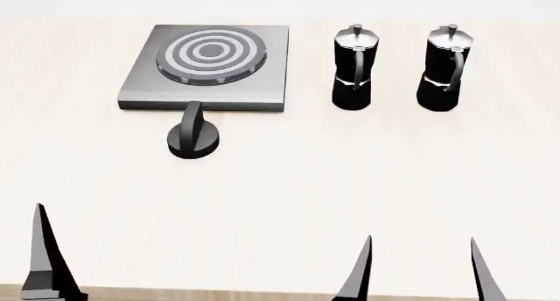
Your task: Turn off the stove.
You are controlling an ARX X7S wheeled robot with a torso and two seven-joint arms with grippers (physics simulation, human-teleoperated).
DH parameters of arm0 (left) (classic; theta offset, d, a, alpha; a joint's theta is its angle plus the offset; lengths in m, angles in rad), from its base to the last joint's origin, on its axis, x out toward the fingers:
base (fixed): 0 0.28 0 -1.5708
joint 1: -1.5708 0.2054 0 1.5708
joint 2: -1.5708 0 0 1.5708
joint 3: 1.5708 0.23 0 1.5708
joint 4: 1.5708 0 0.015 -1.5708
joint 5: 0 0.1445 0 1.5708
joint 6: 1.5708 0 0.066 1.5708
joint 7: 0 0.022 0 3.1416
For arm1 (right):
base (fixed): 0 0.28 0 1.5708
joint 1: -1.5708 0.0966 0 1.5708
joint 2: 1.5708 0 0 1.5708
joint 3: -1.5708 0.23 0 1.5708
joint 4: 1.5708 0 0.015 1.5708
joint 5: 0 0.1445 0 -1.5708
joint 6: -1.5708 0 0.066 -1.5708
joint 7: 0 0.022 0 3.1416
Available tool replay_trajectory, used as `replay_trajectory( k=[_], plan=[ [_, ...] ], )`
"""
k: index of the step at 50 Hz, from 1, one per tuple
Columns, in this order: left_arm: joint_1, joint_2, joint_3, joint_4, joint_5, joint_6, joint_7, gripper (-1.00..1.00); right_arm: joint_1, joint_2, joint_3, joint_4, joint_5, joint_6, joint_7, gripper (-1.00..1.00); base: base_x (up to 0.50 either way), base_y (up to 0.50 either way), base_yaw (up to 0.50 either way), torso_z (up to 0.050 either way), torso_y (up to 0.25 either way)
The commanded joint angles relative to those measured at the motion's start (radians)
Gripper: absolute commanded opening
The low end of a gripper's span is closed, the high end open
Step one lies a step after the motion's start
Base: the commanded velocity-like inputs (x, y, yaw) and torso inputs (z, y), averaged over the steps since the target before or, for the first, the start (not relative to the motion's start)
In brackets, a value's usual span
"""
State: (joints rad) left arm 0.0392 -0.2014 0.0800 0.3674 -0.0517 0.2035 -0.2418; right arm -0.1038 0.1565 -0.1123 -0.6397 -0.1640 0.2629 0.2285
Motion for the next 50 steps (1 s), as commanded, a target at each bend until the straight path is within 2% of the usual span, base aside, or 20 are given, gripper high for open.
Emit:
replay_trajectory(
  k=[1,22,50],
  plan=[
    [0.033,0.000,-0.030,0.102,-0.029,-0.031,0.029,1.00,-0.019,0.001,0.005,-0.104,-0.064,0.028,0.005,1.00,0.00,0.00,0.00,0.000,0.000],
    [0.039,-0.018,-0.017,0.106,-0.088,-0.036,0.037,1.00,-0.028,0.017,0.004,-0.070,-0.034,-0.044,0.042,1.00,0.00,0.00,0.00,0.000,0.000],
    [0.024,-0.023,0.003,0.067,-0.071,-0.028,0.014,1.00,-0.025,0.033,-0.006,-0.068,-0.030,-0.033,0.069,1.00,0.26,0.00,0.00,0.000,0.000]
  ],
)
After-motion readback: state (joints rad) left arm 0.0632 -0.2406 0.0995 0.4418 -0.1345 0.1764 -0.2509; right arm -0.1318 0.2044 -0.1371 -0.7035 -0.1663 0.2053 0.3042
